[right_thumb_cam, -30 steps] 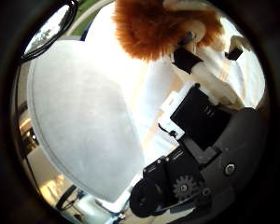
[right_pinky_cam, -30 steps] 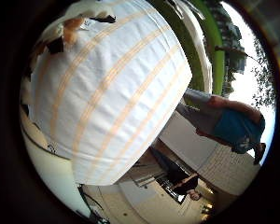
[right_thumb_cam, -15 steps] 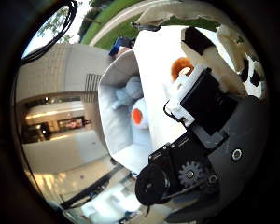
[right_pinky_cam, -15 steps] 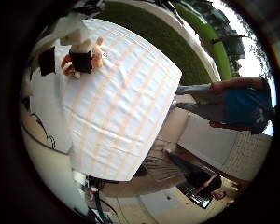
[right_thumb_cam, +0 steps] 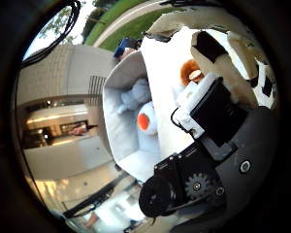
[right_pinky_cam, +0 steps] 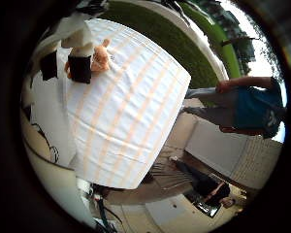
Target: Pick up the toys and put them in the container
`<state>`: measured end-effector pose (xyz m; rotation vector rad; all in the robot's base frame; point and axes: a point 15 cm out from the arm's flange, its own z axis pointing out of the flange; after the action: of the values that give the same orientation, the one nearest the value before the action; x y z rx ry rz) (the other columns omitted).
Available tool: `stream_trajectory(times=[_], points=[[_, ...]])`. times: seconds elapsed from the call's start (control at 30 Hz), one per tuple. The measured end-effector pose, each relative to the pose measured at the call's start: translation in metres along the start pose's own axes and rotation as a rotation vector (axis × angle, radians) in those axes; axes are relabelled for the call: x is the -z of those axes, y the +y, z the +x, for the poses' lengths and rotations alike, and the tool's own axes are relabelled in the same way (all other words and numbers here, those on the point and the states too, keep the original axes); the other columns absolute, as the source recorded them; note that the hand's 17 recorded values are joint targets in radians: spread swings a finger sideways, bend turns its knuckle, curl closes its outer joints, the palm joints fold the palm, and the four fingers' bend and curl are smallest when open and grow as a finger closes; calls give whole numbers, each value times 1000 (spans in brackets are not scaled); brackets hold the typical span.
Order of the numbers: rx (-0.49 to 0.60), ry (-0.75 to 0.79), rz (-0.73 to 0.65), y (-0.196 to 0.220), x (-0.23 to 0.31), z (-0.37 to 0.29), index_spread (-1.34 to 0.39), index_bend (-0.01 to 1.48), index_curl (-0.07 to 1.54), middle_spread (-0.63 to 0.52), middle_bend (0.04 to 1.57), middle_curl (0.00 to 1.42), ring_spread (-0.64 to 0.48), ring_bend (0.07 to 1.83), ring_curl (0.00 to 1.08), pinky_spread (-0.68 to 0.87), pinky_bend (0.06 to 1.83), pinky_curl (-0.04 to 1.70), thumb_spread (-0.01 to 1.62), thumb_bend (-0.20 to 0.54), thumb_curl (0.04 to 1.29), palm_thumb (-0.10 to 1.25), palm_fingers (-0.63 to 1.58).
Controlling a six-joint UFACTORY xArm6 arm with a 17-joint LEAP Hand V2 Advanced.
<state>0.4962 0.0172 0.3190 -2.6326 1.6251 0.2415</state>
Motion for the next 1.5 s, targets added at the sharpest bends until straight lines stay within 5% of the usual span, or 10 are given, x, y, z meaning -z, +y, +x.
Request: stream_trajectory(times=[0.43,0.67,1.0,1.5], points=[[27,-12,-37,-1,-2,-24,-256,618,244,-104,609,726,61,1092,618,305,960,760,1182,-21,513,897,293],[25,83,-107,13,-2,3,-195,494,254,-34,407,574,157,764,486,331,667,642,1132,-36,502,831,-119],[72,155,-160,-28,-38,20,-232,277,241,24,186,429,212,466,346,364,433,471,1121,-40,457,731,-66],[136,447,-234,-85,-105,31,-125,187,286,61,164,332,239,340,309,381,320,370,1111,-29,364,658,60]])
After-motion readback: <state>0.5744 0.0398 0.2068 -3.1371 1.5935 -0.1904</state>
